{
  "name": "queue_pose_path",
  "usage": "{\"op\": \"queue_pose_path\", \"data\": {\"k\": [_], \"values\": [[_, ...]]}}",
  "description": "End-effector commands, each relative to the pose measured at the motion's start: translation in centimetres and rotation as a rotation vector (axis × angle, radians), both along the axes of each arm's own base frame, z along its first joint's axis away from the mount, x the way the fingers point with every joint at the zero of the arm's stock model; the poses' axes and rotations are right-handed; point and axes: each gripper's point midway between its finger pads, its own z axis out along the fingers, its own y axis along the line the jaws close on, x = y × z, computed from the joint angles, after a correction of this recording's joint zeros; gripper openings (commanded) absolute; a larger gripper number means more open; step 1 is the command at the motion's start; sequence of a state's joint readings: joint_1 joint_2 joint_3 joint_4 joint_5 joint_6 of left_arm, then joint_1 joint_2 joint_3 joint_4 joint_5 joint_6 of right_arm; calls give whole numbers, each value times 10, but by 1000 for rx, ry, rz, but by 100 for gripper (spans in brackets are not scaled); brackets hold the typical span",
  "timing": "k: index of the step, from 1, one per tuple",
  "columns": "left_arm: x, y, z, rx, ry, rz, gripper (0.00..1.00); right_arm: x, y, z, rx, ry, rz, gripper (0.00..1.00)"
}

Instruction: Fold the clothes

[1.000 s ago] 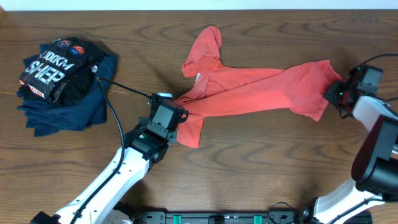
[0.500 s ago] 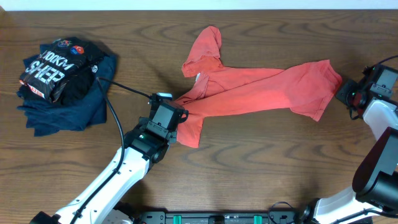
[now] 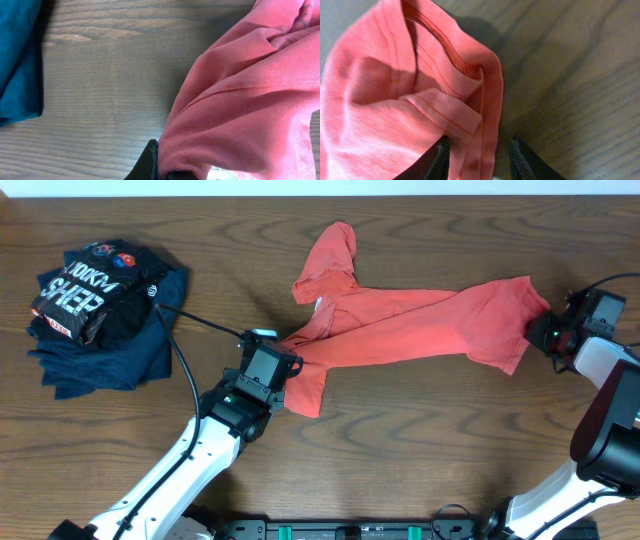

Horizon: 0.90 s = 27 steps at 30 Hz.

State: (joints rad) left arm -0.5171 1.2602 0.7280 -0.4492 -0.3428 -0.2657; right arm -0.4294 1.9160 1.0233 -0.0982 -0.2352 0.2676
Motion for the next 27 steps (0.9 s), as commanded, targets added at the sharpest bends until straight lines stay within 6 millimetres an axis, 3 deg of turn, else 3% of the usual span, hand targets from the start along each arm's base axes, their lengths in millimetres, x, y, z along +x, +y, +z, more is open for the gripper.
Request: {"op": "queue_pose_path", "data": {"k": [1, 15, 19, 23, 27], "values": [[1, 3, 3, -3, -12, 18, 6, 6, 9, 1, 7, -24, 48, 38], [4, 1, 5, -10, -25, 18, 6, 12, 23, -3, 4, -28, 96, 26], [4, 1, 5, -10, -25, 18, 6, 12, 25, -7, 6, -23, 100, 17], [4, 1, 5, -11, -25, 18, 6, 10, 21, -9, -9, -10, 86, 16], [4, 1, 5, -11, -25, 18, 6, 8, 15, -10, -33, 5, 67, 23]]}}
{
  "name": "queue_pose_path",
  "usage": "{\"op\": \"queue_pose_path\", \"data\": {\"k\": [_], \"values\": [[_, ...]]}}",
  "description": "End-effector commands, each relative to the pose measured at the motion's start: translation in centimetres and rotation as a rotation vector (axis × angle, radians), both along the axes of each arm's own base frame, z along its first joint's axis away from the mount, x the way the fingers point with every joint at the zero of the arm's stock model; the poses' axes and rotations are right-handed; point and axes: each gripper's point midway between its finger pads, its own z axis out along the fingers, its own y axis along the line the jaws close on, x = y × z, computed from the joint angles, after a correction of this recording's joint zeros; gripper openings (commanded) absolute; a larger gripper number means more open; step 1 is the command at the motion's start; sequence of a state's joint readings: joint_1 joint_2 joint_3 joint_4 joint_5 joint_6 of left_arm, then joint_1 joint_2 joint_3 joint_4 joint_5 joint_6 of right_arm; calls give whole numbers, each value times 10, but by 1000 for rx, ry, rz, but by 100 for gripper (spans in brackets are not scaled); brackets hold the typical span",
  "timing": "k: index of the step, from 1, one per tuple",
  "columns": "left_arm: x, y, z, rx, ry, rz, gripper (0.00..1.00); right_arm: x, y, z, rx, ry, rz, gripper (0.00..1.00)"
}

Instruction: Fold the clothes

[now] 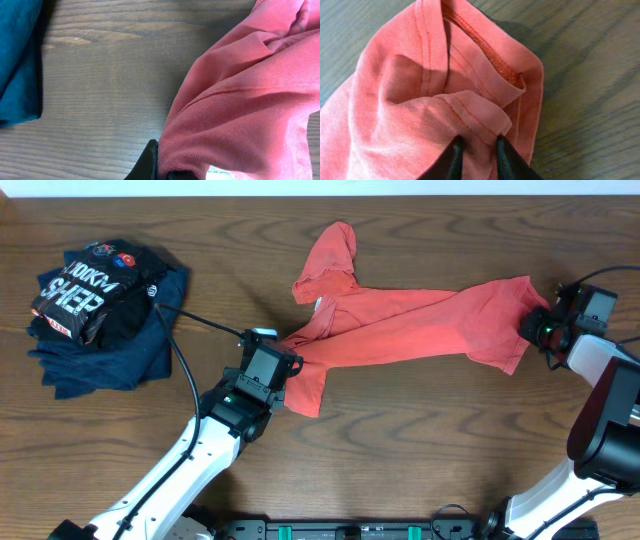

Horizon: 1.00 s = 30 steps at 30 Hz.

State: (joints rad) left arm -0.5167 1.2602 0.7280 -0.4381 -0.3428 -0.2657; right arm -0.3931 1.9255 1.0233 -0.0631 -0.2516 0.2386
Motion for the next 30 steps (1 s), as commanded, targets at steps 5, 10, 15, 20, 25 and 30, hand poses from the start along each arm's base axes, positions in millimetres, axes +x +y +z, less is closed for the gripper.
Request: {"op": "queue_pose_path", "data": {"k": [5, 10, 15, 20, 25, 30], "values": [[2, 2, 4, -5, -15, 17, 6, -4, 0, -11, -19, 33, -3, 23], [2, 2, 4, -5, -15, 18, 6, -4, 0, -12, -18, 35, -2, 18], [2, 2, 4, -5, -15, 18, 6, -8, 2, -15, -26, 57, 21, 1], [1, -1, 3, -24, -9, 6, 6, -16, 6, -8, 0, 80, 25, 1], [-2, -22, 24, -152, -26, -59, 6, -21, 12, 62, -2, 36, 35, 1], [7, -13, 93, -239, -198, -31, 6, -36, 12, 174, -55, -31, 16, 1]]}}
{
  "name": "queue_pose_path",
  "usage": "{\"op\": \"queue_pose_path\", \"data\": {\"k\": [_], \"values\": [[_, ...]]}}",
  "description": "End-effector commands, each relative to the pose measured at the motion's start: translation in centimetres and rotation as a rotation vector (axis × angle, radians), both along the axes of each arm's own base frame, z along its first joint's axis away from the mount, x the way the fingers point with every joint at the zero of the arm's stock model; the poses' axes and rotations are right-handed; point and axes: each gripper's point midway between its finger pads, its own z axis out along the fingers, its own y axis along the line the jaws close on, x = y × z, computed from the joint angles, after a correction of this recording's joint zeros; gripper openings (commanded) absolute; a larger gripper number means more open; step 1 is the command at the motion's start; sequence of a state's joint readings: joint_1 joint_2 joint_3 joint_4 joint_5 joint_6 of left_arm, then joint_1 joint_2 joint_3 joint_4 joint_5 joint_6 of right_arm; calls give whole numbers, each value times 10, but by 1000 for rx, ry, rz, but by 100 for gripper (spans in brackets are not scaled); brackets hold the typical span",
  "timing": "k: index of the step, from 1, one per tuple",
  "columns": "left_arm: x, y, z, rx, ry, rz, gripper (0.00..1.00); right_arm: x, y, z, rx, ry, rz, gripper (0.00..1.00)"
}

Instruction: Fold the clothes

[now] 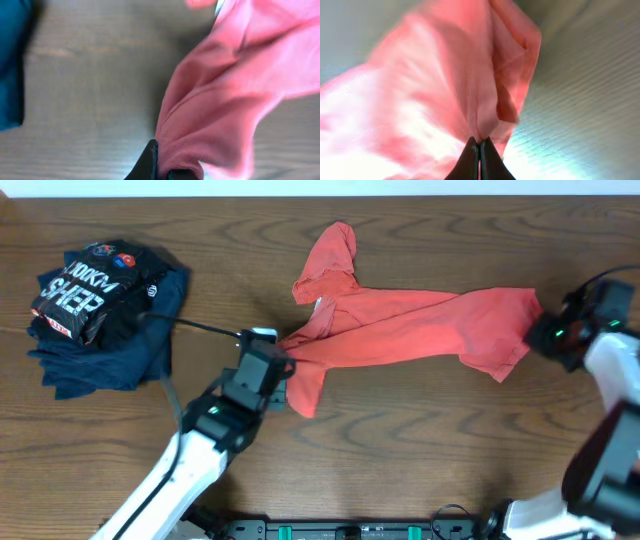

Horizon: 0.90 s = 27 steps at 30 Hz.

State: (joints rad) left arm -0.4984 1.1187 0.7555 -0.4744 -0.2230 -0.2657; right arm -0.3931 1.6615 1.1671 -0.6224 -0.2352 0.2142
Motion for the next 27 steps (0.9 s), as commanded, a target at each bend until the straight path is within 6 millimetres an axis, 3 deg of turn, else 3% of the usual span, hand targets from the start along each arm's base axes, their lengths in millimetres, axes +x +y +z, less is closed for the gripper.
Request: {"op": "queue_pose_path", "data": {"k": [1, 7, 12, 17, 22, 27], "values": [[12, 7, 73, -113, -172, 41, 6, 7, -5, 111, -98, -192, 2, 1], [5, 43, 165, -177, -399, 118, 6, -33, -5, 208, -163, -255, -25, 1], [-12, 72, 239, -195, -597, 169, 6, -69, -3, 265, -209, -304, -43, 1], [-36, 89, 302, -233, -755, 203, 6, -98, -1, 311, -255, -372, -75, 1], [-48, 91, 334, -259, -829, 201, 6, -116, 3, 351, -302, -455, -95, 1], [-43, 85, 331, -267, -808, 176, 6, -118, 5, 365, -320, -494, -95, 1]]}}
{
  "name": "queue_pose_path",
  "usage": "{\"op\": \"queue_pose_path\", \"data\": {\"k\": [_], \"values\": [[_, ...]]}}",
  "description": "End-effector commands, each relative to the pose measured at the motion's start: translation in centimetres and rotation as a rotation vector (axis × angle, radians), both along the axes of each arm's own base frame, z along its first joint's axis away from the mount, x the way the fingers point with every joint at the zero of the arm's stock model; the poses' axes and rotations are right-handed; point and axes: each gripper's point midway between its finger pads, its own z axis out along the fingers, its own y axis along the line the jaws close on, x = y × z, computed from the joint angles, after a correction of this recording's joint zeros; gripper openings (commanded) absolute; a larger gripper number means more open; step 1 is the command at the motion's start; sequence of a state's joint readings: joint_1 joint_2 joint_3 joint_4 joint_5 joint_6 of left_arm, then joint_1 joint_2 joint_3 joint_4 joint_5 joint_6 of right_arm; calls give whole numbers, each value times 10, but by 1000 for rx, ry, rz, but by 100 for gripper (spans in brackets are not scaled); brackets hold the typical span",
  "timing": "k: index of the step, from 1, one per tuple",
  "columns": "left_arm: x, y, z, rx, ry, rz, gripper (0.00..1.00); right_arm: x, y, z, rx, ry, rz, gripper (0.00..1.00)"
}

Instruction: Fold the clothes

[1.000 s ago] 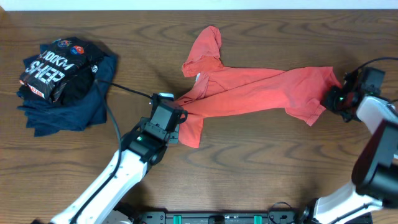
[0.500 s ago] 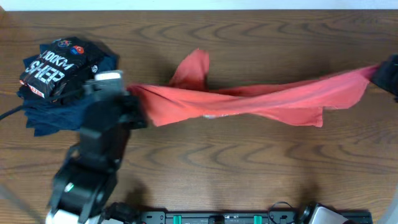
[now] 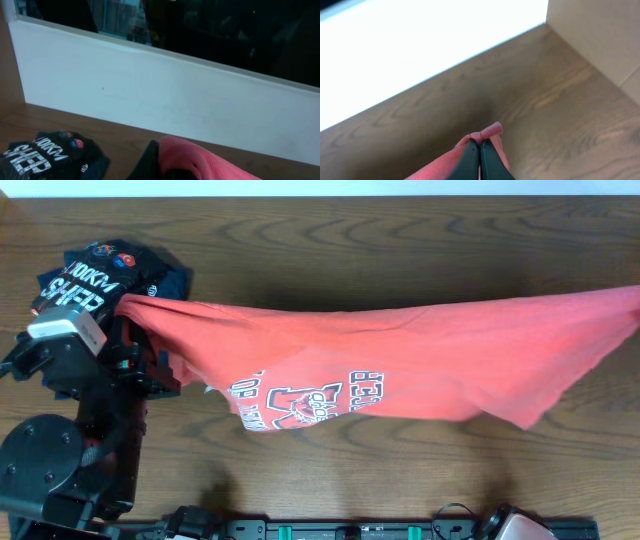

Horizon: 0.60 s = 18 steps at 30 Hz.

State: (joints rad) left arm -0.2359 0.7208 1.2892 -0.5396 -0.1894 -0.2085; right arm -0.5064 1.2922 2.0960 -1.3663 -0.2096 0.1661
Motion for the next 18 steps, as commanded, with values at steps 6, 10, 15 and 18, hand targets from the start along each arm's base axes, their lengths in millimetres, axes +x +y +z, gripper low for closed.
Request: {"op": "queue_pose_path", "data": {"k": [6, 10, 15, 18], "values": [[45, -34, -29, 24, 129, -142, 6, 44, -4, -23, 35, 59, 121, 1], [95, -54, -68, 36, 252, -186, 6, 93, -4, -59, 73, 137, 230, 1], [182, -77, -99, 32, 235, -200, 6, 171, -20, -106, 78, 162, 272, 1], [227, -85, -99, 18, 130, -192, 6, 217, -33, -125, 101, 112, 242, 1]]}}
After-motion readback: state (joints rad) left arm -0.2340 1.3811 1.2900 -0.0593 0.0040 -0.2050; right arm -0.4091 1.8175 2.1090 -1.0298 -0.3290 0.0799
